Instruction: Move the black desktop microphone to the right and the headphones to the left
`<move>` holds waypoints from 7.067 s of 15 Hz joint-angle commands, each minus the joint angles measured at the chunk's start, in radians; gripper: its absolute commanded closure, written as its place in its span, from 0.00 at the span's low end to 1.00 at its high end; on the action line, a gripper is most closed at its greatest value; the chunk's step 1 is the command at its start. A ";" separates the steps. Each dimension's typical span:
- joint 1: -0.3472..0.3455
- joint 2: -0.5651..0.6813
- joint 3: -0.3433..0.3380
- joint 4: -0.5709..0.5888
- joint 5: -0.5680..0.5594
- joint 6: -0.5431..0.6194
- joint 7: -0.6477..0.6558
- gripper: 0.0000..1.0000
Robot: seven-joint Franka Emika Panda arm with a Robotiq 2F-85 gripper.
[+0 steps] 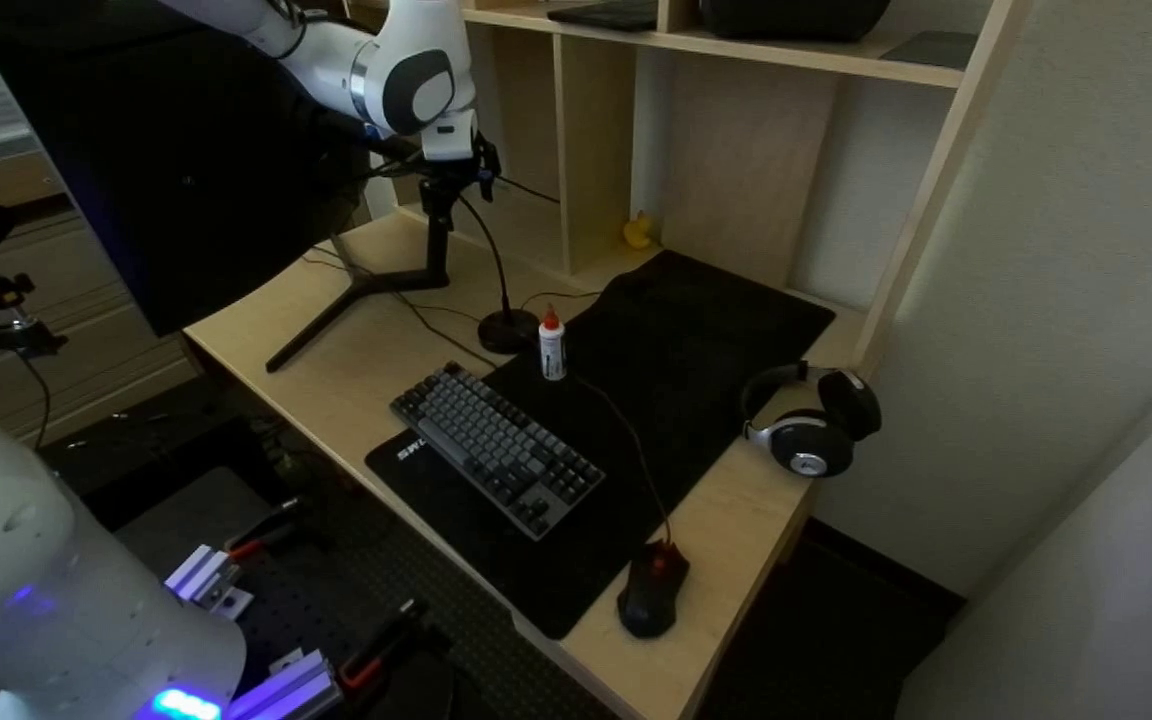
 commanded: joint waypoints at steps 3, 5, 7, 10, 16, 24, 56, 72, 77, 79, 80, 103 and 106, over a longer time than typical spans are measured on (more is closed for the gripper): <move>0.025 0.051 -0.030 0.041 0.015 -0.018 -0.012 0.00; 0.025 0.089 -0.027 0.054 0.025 -0.011 -0.030 0.00; 0.023 0.109 -0.020 0.056 0.040 0.008 -0.059 0.00; 0.015 0.118 -0.010 0.061 0.075 0.018 -0.104 0.26; 0.010 0.111 -0.017 0.067 0.136 0.012 -0.162 0.68; 0.020 0.112 -0.033 0.069 0.141 -0.003 -0.163 1.00; -0.172 0.031 -0.217 0.337 0.182 -0.091 0.063 0.99; -0.257 0.321 -0.257 0.518 0.186 -0.058 0.238 0.99; -0.274 0.428 -0.279 0.651 0.179 -0.029 0.347 0.99; -0.269 0.469 -0.290 0.696 0.160 -0.016 0.395 0.99; -0.267 0.489 -0.294 0.714 0.152 -0.001 0.414 0.99; -0.293 0.440 -0.224 0.721 0.154 -0.135 0.561 0.99; -0.280 0.404 -0.243 0.668 0.139 -0.139 0.572 0.99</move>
